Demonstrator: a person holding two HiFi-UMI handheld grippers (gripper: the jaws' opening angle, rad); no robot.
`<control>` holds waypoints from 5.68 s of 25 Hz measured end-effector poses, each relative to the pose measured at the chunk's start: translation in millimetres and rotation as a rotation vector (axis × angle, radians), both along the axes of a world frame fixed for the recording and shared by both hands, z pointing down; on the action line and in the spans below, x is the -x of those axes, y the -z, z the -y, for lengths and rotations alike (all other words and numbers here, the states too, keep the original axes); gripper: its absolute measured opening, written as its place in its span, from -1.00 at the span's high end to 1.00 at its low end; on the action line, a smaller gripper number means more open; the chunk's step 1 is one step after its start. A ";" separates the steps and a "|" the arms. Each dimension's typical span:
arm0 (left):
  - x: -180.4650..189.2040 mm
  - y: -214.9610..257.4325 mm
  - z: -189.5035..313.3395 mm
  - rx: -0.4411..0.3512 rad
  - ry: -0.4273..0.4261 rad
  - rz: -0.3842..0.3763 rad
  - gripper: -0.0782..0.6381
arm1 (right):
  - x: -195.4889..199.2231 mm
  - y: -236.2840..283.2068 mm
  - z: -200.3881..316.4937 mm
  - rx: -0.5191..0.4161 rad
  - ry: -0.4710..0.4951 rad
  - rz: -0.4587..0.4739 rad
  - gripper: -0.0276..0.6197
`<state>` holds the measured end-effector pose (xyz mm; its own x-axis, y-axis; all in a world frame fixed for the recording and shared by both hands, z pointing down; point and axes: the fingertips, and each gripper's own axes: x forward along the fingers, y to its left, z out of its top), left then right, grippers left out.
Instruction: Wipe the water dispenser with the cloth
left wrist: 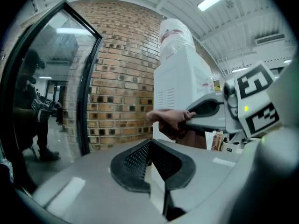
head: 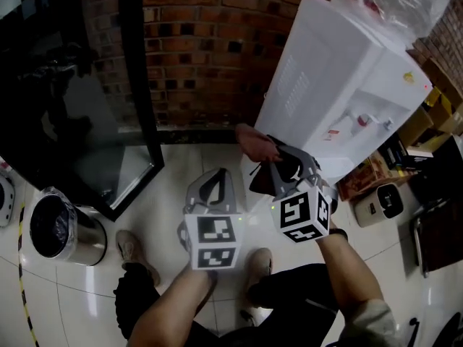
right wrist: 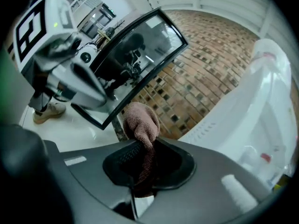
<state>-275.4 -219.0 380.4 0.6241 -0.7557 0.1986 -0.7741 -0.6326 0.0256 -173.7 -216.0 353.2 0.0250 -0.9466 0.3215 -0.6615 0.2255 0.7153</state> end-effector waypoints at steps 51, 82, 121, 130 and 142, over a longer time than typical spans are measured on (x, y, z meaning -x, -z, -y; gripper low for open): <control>-119.9 206.9 -19.8 -0.307 0.000 -0.224 0.78 | -110.2 328.9 -10.8 -0.512 -0.097 -0.127 0.72; -265.5 159.4 -91.0 -0.282 -0.204 -0.059 0.78 | -360.6 326.6 -65.3 -0.492 -0.443 0.136 0.73; -43.4 175.9 -46.2 -0.280 0.199 -0.090 0.78 | -69.5 261.3 -22.6 -0.581 0.047 0.056 0.71; -109.0 175.2 -49.3 -0.282 0.106 -0.080 0.78 | -118.3 270.7 -34.5 -0.615 -0.001 0.024 0.71; -193.9 165.2 -75.0 -0.298 -0.052 -0.042 0.78 | -214.9 284.9 -60.7 -0.664 -0.149 0.103 0.71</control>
<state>-81.4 -143.9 215.3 0.6663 -0.7438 -0.0538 -0.7428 -0.6557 -0.1353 41.2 -155.3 68.3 0.1702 -0.9327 -0.3180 -0.7236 -0.3373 0.6022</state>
